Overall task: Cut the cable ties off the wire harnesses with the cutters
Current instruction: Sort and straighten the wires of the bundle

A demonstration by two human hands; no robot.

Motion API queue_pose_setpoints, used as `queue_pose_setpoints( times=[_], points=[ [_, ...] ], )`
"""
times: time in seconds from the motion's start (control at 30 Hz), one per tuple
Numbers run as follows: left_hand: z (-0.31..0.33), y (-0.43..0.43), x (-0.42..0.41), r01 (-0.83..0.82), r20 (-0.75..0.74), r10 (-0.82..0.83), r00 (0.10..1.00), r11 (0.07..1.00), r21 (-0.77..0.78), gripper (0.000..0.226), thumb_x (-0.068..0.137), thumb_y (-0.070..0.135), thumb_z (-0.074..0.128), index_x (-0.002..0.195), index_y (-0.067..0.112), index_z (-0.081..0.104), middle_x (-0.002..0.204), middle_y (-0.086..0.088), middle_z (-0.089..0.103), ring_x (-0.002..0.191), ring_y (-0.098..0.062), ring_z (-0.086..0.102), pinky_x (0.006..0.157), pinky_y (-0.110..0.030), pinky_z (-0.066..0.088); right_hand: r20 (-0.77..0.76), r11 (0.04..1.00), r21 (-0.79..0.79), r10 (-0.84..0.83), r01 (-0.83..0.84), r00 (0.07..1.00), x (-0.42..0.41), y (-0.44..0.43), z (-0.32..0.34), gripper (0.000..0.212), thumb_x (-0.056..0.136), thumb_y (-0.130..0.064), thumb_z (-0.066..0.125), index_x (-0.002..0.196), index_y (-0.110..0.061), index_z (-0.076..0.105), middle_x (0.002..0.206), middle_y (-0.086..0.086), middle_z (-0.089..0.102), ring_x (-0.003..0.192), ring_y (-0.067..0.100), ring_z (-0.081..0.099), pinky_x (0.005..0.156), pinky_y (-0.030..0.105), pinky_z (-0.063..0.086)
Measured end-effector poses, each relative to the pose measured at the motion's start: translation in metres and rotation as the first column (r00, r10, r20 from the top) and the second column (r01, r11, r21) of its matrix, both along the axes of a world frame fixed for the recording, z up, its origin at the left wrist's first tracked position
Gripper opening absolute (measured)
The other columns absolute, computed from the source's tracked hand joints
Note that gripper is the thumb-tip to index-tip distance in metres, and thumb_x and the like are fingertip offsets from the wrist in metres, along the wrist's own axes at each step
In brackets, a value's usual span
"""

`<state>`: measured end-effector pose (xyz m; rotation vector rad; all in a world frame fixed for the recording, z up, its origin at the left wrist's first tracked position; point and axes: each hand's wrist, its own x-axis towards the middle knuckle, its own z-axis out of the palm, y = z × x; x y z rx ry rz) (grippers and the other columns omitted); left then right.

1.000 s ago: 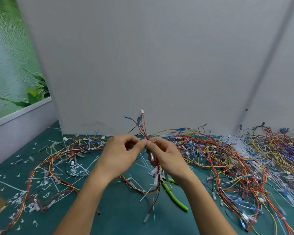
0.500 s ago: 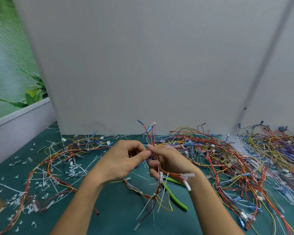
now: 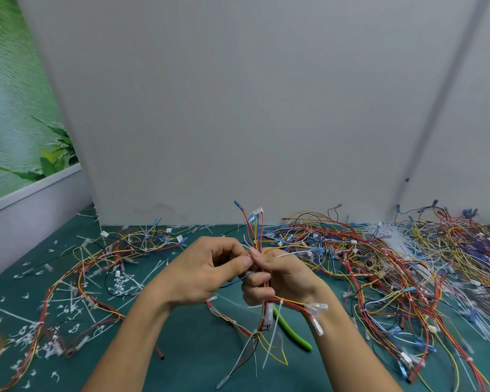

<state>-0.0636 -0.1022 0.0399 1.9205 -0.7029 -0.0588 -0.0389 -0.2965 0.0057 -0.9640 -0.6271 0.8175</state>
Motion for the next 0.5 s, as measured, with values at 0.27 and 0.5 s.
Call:
queue_pose_setpoints(
  times=[0.27,0.5],
  points=[
    [0.006,-0.001,-0.003,0.016,0.003,-0.016,1.0,0.997,-0.076,0.017,0.093,0.024,0.064,0.078,0.024,0.071,0.069,0.005,0.063,0.066,-0.012,0.051,0.065,-0.025,0.045,0.047,0.999,0.044,0.002,-0.004,0.999,-0.001,0.002,0.0,0.028,0.099,-0.035,0.064,0.091,-0.01,0.054,0.065,-0.005,0.022,0.051,0.004,0.043,0.06,0.024,0.039],
    [0.01,0.002,-0.007,-0.035,-0.012,0.035,0.999,0.998,-0.06,0.017,0.094,0.022,0.072,0.077,0.02,0.076,0.062,0.003,0.064,0.059,-0.008,0.054,0.06,-0.018,0.044,0.06,0.99,-0.066,-0.121,0.124,0.991,-0.009,-0.01,0.012,0.024,0.096,-0.029,0.058,0.08,-0.012,0.063,0.062,-0.006,0.042,0.05,0.009,0.041,0.058,0.031,0.022]
  ],
)
